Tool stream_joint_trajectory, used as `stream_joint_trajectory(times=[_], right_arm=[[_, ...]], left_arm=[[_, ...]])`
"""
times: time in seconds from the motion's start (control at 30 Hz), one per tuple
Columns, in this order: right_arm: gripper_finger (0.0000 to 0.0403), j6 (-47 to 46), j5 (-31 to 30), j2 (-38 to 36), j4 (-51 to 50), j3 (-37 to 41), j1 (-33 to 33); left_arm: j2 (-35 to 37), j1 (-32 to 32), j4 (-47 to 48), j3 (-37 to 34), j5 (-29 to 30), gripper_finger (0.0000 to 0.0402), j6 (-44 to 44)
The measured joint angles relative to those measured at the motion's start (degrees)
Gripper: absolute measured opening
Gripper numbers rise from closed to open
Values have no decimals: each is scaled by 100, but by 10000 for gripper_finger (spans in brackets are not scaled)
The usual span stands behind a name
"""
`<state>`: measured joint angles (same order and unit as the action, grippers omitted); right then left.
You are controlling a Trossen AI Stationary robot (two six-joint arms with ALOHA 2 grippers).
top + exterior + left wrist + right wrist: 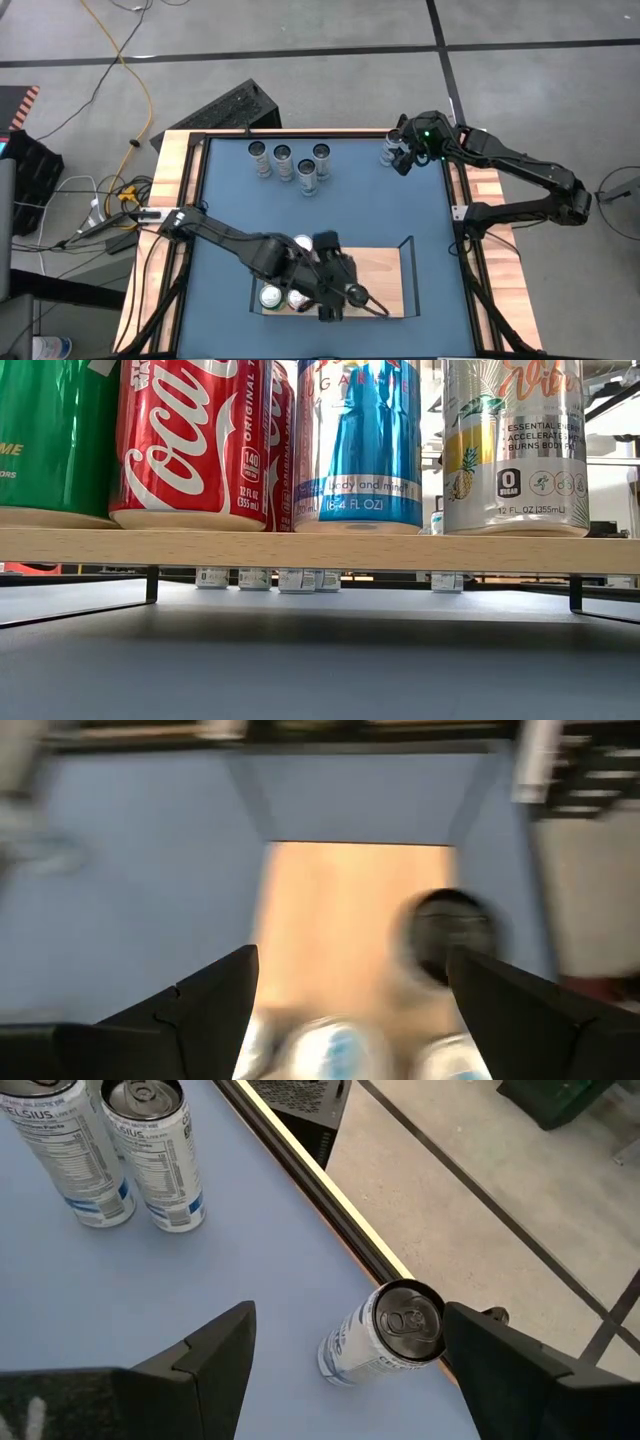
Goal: Place canned beverage on shelf
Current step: Put the bottom left white-blue soda can on the shelf
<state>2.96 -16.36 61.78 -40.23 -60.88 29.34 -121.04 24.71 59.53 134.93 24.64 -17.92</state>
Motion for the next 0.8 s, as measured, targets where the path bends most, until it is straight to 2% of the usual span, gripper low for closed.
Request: stream_joint_trajectory(times=[0.17,0.3,0.5,0.67,0.8], right_arm=[[306,-30,-2,0,-2,0,0],[306,-144,-2,0,1,-1,4],[306,88,-5,0,-3,-2,4],[306,229,-7,2,0,-2,4],[306,493,-11,2,9,-2,9]], left_arm=[[534,-301,717,0,991,309,139],[880,-891,781,0,953,309,817],[1107,-2306,571,2,-145,309,1863],[1075,-3555,630,-172,-972,309,2227],[1063,-4115,515,-551,-1595,309,2639]])
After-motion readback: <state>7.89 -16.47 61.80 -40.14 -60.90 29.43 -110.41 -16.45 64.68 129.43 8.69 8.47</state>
